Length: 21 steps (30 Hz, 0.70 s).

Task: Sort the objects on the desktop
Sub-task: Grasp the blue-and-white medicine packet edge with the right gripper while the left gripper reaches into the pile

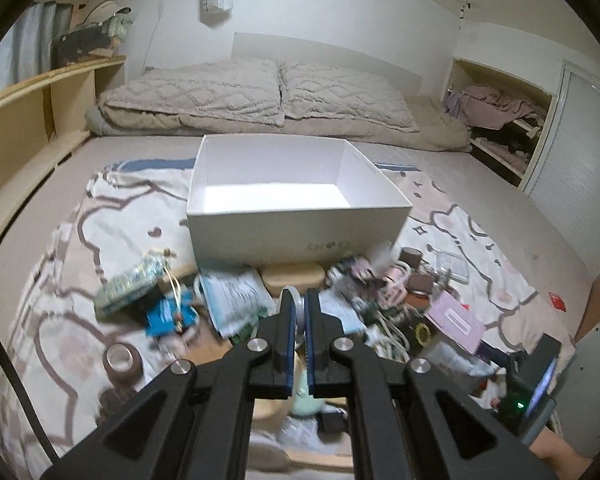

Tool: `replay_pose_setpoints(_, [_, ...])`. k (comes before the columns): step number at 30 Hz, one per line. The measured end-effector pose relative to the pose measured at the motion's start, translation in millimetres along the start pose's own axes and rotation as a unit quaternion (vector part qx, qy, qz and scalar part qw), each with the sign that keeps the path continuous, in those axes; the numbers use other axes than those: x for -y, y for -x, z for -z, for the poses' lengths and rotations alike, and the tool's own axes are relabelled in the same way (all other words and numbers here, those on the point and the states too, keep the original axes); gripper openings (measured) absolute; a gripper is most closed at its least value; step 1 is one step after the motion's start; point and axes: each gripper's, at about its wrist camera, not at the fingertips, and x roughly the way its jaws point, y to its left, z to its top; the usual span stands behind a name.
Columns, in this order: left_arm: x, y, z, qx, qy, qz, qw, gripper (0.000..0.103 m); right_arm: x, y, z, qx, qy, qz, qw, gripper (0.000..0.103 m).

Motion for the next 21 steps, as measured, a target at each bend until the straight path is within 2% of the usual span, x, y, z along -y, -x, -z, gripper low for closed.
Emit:
replay_pose_setpoints(7, [-15,-22,-7,-0.020,-0.013,-0.013,0.9996,0.005,6,6,-4,0.001,-0.019,-0.010,1.000,0.103])
replay_pose_setpoints(14, [-35,-42,9,-0.056,0.009,-0.008,0.9983,0.005,8,29,-20,0.038,-0.018,-0.025,0.999,0.101])
replay_pose_setpoints(16, [-40,-42,12,-0.062,0.017,-0.005,0.9979,0.005,8,36,-25,0.048,-0.025,-0.031,0.998,0.082])
replay_pose_setpoints(18, [-44,-41,12,-0.062,0.026,0.000,0.9977,0.005,6,36,-29,0.045,-0.023,-0.038,0.998,0.075])
replay_pose_setpoints(21, [-53,-37,11,-0.059,0.036,0.000,0.9976,0.005,-2,29,-32,0.023,-0.004,-0.051,0.998,0.054])
